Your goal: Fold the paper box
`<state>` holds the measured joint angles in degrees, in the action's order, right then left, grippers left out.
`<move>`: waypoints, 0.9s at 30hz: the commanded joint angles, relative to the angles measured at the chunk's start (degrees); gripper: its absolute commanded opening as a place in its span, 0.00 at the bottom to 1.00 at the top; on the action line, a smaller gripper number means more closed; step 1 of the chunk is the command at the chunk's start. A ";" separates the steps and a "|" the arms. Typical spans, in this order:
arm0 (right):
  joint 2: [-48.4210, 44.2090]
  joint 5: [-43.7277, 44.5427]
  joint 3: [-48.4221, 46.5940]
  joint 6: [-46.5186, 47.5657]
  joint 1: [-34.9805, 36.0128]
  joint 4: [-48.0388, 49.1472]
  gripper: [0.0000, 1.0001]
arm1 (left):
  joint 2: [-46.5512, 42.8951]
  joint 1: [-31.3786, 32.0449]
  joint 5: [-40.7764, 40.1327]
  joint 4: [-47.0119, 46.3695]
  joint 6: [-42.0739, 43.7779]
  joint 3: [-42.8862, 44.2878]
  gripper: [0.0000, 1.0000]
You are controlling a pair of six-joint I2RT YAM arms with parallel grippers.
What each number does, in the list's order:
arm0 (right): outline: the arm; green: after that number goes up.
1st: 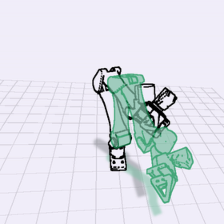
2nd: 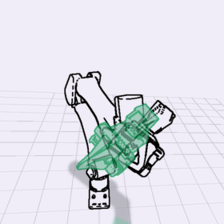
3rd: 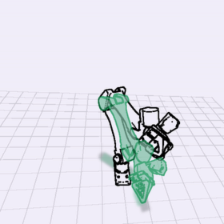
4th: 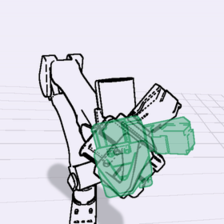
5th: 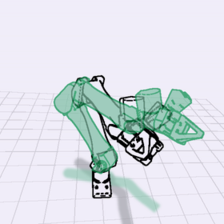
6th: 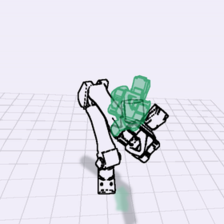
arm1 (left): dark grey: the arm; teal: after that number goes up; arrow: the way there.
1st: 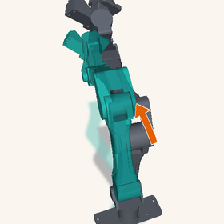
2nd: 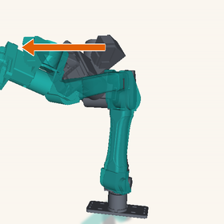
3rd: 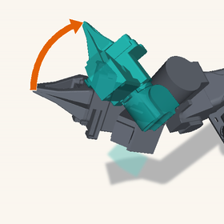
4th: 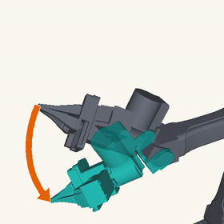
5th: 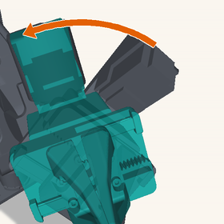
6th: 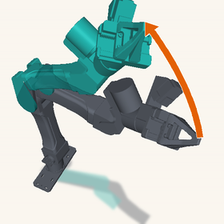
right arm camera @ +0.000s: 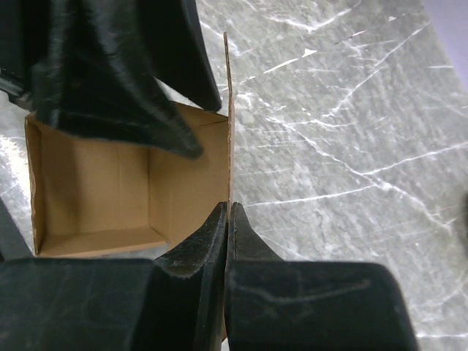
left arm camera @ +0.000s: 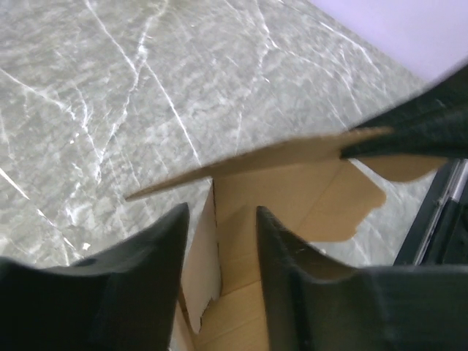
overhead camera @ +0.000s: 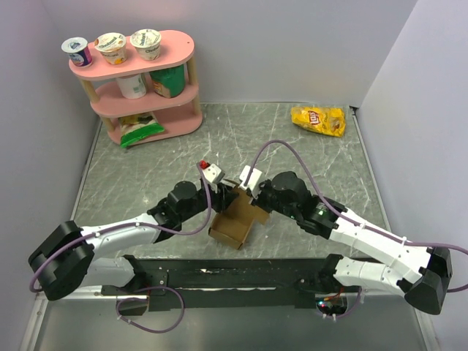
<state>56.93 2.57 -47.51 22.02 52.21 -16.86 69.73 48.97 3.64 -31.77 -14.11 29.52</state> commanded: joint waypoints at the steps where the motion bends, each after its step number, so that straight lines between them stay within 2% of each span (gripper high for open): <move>1: -0.24 4.11 -3.29 1.62 1.58 -0.19 0.00 | 1.72 0.86 -3.46 0.39 1.10 3.35 0.33; 2: -0.32 4.20 -3.38 1.62 1.76 -0.10 0.00 | 1.89 1.39 -5.12 0.39 1.19 3.35 0.23; 4: -0.41 4.55 -3.56 0.93 2.20 0.51 0.00 | 2.16 2.18 -7.14 -0.13 1.54 2.57 0.14; 5: -0.50 4.99 -3.56 0.05 2.37 0.95 0.07 | 2.16 3.40 -8.02 -0.48 1.71 2.21 0.10; 6: -0.59 5.69 -3.65 -1.18 2.37 1.56 0.22 | 2.25 4.02 -9.08 -1.79 1.98 1.69 0.07; 7: -1.46 7.87 -3.65 -4.58 2.29 2.44 0.51 | 2.25 4.72 -12.05 -2.76 2.68 0.29 0.05; 10: -4.96 9.46 -3.38 -11.79 2.20 2.01 0.94 | 1.81 7.36 -17.94 -9.76 4.08 -4.44 0.01; 14: -11.65 11.83 -0.49 -19.11 2.11 0.08 0.98 | 0.06 9.99 -22.08 -17.44 5.32 -9.47 0.01; 18: -17.54 9.75 3.56 -23.58 -0.26 -2.82 1.00 | -1.18 11.49 -25.52 -19.12 7.07 -10.71 0.01; 23: -19.22 5.69 8.03 -27.55 -0.96 -2.92 0.98 | -1.27 13.08 -27.28 -20.08 8.31 -10.62 0.01; 26: -18.08 6.05 10.14 -27.82 -2.01 -1.86 0.95 | -0.92 13.69 -27.63 -19.74 9.10 -10.18 0.01; 27: -16.95 4.48 10.50 -27.73 -3.41 -0.81 0.91 | -0.92 13.78 -28.16 -19.65 9.36 -9.83 0.01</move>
<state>37.80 9.37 -39.27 -2.92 51.24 -18.98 69.56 61.87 -21.54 -48.14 -6.79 18.94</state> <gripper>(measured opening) 0.954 0.031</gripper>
